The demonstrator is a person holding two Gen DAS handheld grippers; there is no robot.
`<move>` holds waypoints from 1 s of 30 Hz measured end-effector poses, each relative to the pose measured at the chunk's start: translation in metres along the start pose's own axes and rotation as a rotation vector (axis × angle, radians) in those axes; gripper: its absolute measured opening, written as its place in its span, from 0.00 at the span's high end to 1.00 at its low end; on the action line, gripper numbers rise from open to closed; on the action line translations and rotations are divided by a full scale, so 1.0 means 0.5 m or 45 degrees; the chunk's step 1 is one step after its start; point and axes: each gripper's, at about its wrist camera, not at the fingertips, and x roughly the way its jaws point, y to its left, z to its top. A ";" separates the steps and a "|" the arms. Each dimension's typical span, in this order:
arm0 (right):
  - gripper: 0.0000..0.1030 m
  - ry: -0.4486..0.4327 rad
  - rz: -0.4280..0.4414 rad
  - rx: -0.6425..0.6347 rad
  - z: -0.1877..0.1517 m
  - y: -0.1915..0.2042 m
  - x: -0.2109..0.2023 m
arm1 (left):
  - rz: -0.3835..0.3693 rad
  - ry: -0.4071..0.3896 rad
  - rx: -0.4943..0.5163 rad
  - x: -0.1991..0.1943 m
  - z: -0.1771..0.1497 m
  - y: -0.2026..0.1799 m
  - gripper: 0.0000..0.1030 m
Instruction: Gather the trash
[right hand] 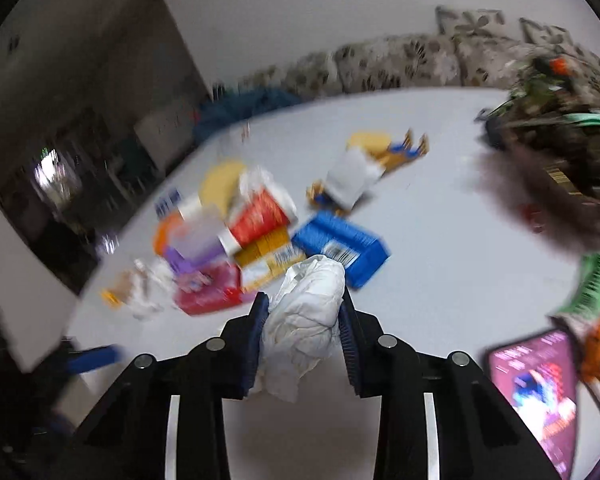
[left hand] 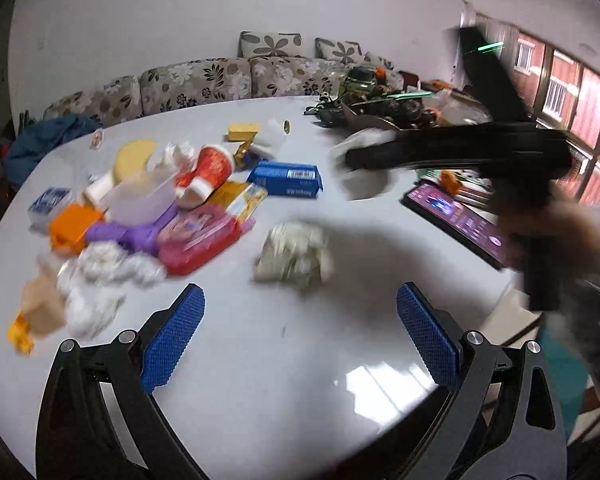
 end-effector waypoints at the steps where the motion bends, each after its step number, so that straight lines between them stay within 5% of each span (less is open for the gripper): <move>1: 0.66 -0.022 -0.005 0.003 -0.003 -0.003 -0.022 | 0.021 0.012 0.004 0.021 0.013 -0.004 0.08; 6: 0.63 -0.081 -0.078 0.019 -0.043 -0.023 -0.112 | 0.091 0.142 -0.076 0.135 0.053 0.002 0.13; 8: 0.62 -0.089 -0.112 0.027 -0.056 -0.035 -0.122 | 0.104 0.223 -0.095 0.173 0.053 0.005 0.52; 11: 0.61 -0.074 -0.103 0.049 -0.077 -0.040 -0.120 | 0.089 0.218 -0.124 0.165 0.043 0.013 0.58; 17: 0.62 0.021 0.120 -0.071 -0.127 0.037 -0.115 | -0.012 0.055 -0.022 -0.046 -0.026 -0.011 0.58; 22: 0.62 0.236 0.369 -0.261 -0.211 0.145 -0.114 | -0.075 0.041 0.128 -0.219 -0.151 -0.051 0.56; 27: 0.56 0.573 0.411 -0.349 -0.339 0.201 0.005 | -0.043 0.257 0.120 -0.197 -0.284 -0.034 0.52; 30: 0.36 0.692 0.309 -0.393 -0.405 0.198 0.096 | 0.018 0.384 0.076 -0.115 -0.360 -0.004 0.21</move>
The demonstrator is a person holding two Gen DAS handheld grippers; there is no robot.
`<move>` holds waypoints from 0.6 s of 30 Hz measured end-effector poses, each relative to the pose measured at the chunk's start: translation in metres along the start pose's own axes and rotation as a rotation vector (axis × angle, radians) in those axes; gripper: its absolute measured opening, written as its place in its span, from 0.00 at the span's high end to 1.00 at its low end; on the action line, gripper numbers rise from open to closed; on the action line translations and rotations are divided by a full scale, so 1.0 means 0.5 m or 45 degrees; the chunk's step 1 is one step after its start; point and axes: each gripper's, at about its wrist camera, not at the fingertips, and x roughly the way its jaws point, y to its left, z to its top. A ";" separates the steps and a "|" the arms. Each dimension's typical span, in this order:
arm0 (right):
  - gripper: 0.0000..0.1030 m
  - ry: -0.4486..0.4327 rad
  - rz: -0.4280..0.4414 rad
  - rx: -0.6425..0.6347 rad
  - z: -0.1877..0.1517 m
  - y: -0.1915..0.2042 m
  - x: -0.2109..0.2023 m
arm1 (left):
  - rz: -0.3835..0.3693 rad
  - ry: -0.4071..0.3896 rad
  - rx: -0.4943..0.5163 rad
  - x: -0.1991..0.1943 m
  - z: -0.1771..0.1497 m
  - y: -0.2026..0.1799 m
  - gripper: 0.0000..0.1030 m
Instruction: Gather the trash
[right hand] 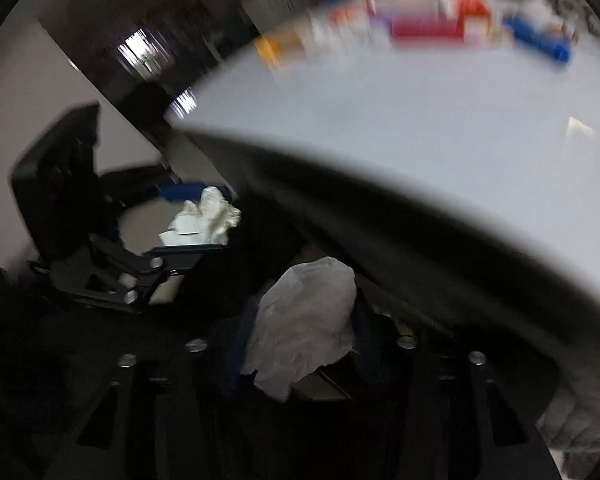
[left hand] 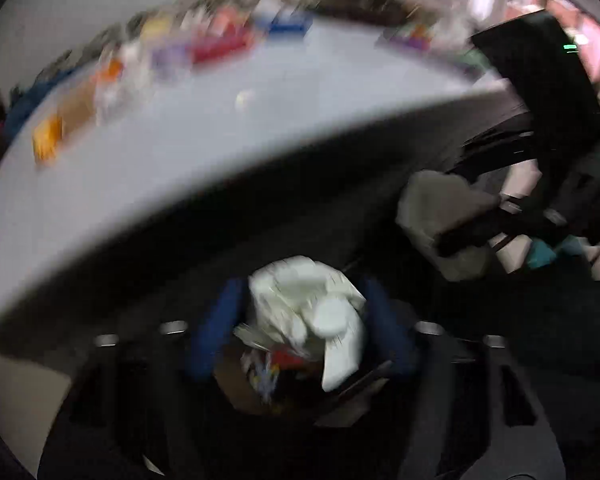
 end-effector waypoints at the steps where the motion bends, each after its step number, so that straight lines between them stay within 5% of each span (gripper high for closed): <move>1: 0.36 0.037 -0.030 -0.001 -0.003 -0.008 0.030 | 0.007 0.040 -0.018 0.036 -0.014 0.011 0.15; 5: 0.41 0.062 -0.030 0.006 -0.003 -0.008 0.032 | 0.008 0.151 -0.113 0.111 -0.049 0.050 0.15; 10: 0.31 -0.238 -0.006 -0.061 0.081 0.019 -0.132 | -0.040 -0.015 -0.150 0.026 -0.026 0.068 0.15; 14: 0.26 -0.418 -0.246 -0.048 0.217 -0.023 -0.164 | -0.053 -0.181 -0.160 -0.050 0.013 0.082 0.14; 18: 0.26 -0.414 -0.457 -0.279 0.343 -0.042 -0.120 | -0.073 -0.289 -0.199 -0.099 0.047 0.089 0.13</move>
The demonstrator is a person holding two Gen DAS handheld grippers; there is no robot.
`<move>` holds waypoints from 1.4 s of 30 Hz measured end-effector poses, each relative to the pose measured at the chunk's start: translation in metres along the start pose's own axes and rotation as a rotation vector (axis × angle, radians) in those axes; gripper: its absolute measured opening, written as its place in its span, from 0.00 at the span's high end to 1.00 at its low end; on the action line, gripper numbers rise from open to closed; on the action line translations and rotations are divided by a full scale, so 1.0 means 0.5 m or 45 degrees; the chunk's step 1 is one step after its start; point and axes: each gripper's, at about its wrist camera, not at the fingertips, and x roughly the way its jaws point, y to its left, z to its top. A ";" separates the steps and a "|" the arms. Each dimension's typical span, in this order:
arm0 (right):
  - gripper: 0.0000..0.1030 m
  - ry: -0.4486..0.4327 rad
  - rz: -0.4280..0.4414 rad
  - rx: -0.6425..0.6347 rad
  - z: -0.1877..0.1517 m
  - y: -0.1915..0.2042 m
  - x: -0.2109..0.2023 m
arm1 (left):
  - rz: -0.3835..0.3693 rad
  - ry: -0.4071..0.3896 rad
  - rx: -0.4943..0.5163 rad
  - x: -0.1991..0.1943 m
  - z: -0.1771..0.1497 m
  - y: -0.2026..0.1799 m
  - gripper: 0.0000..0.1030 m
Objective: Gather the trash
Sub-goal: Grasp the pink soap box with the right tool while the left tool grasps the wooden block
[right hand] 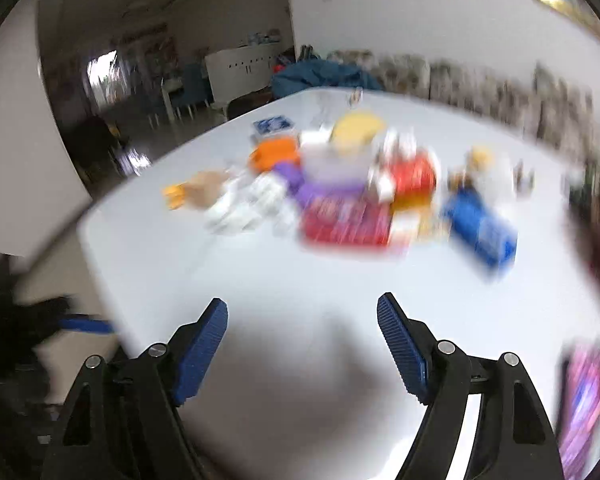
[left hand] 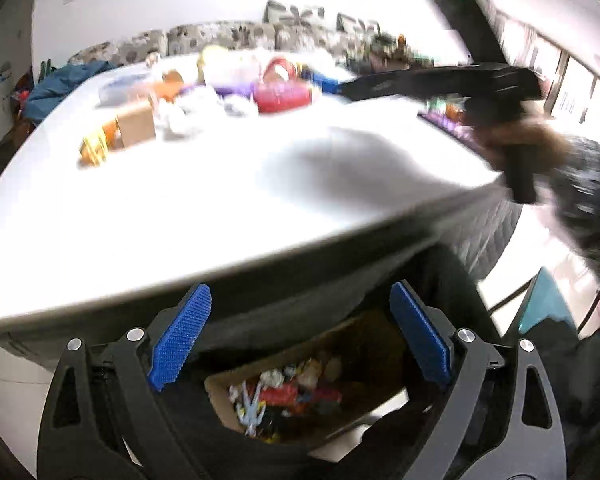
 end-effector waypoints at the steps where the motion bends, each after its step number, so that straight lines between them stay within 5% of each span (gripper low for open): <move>1: 0.27 0.020 -0.013 -0.093 0.015 0.004 0.022 | -0.001 -0.014 -0.003 -0.011 0.000 0.003 0.13; 5: 0.34 0.153 0.083 -0.365 0.050 -0.011 0.088 | 0.018 -0.043 -0.040 -0.017 0.008 0.020 0.13; 15: 0.32 0.386 0.408 -0.402 0.112 -0.065 0.211 | 0.046 -0.030 -0.126 0.007 0.038 0.035 0.13; 18: 0.36 0.400 0.402 -0.413 0.092 -0.056 0.202 | 0.063 -0.042 -0.138 -0.002 0.052 0.036 0.13; 22: 0.55 0.375 0.351 -0.322 0.057 -0.056 0.161 | 0.122 -0.094 -0.111 -0.014 0.078 0.042 0.13; 28: 0.58 0.323 0.233 -0.167 0.016 -0.028 0.125 | 0.372 -0.130 -0.086 0.044 0.171 0.120 0.13; 36: 0.59 0.242 0.260 0.068 -0.054 -0.031 0.051 | 0.534 0.025 -0.190 0.174 0.282 0.241 0.14; 39: 0.59 0.230 0.249 0.120 -0.068 -0.037 0.038 | 0.544 0.055 -0.170 0.179 0.282 0.241 0.58; 42: 0.60 0.195 0.231 0.155 -0.069 -0.046 0.027 | 0.508 0.024 -0.178 0.149 0.272 0.230 0.57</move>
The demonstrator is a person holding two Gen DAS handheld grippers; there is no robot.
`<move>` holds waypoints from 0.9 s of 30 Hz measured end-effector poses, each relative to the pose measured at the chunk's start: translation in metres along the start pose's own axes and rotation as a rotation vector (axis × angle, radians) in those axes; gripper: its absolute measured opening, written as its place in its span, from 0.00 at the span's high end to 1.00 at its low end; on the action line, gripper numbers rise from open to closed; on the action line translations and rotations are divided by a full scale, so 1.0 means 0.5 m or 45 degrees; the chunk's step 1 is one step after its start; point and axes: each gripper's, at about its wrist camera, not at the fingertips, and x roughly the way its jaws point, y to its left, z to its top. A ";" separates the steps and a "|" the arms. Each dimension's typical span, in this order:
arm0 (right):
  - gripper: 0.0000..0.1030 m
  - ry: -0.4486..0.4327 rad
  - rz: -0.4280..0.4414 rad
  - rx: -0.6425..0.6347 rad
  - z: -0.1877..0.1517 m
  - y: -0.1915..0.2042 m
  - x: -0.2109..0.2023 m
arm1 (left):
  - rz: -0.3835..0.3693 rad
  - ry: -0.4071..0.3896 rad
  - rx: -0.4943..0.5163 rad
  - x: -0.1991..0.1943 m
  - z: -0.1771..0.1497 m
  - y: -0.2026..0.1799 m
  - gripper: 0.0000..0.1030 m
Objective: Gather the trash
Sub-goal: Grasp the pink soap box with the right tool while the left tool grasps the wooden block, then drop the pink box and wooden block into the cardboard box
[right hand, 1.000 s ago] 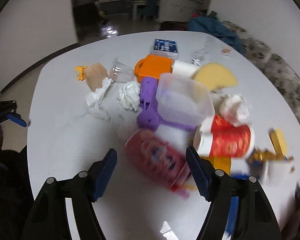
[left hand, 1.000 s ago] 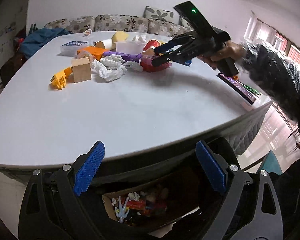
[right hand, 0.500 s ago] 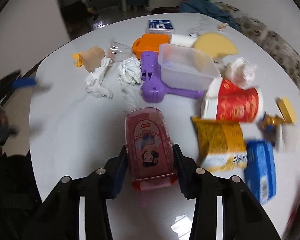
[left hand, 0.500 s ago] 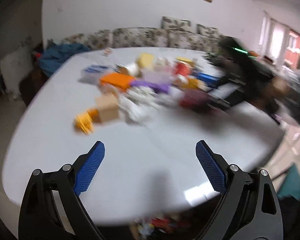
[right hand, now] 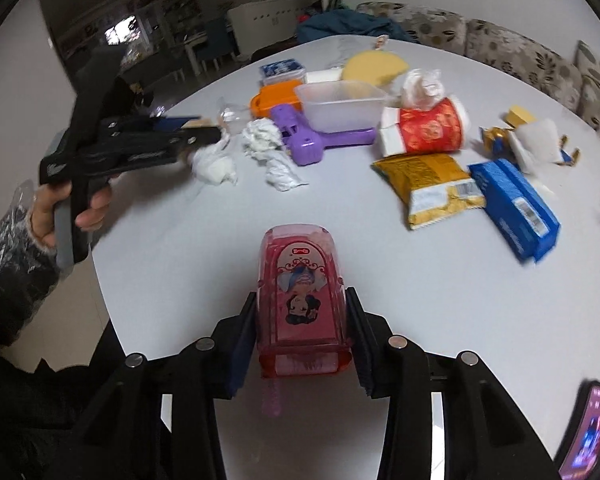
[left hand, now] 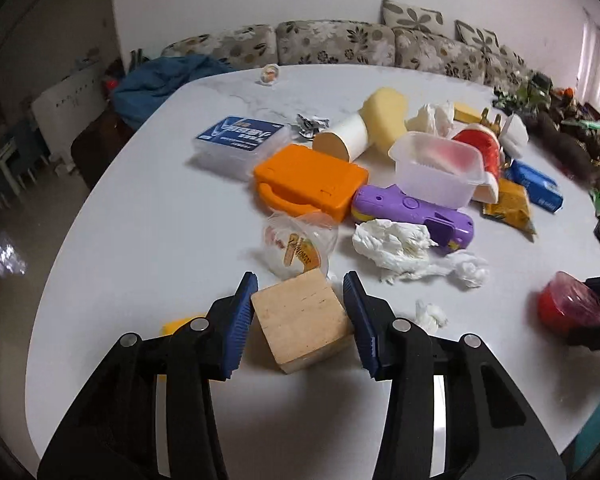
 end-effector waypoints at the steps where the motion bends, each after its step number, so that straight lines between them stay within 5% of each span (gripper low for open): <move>1: 0.60 -0.020 -0.004 0.008 0.000 -0.001 -0.009 | -0.001 -0.025 -0.002 -0.016 -0.004 -0.001 0.57; 8: 0.60 -0.158 0.019 0.056 0.010 0.016 -0.068 | -0.163 -0.365 0.056 -0.261 -0.051 -0.025 0.57; 13: 0.60 -0.222 0.129 0.086 -0.030 0.063 -0.137 | -0.294 -0.438 0.191 -0.372 -0.120 -0.081 0.57; 19: 0.60 -0.118 0.248 0.079 -0.147 0.162 -0.165 | -0.415 -0.248 0.294 -0.364 -0.247 -0.139 0.57; 24: 0.60 0.101 0.299 0.125 -0.254 0.200 -0.068 | -0.455 0.032 0.348 -0.235 -0.350 -0.166 0.56; 26: 0.49 0.194 0.214 0.090 -0.289 0.204 0.000 | -0.451 0.150 0.381 -0.164 -0.394 -0.175 0.27; 27: 0.39 0.216 0.181 0.072 -0.304 0.205 0.024 | -0.426 0.178 0.390 -0.140 -0.406 -0.178 0.23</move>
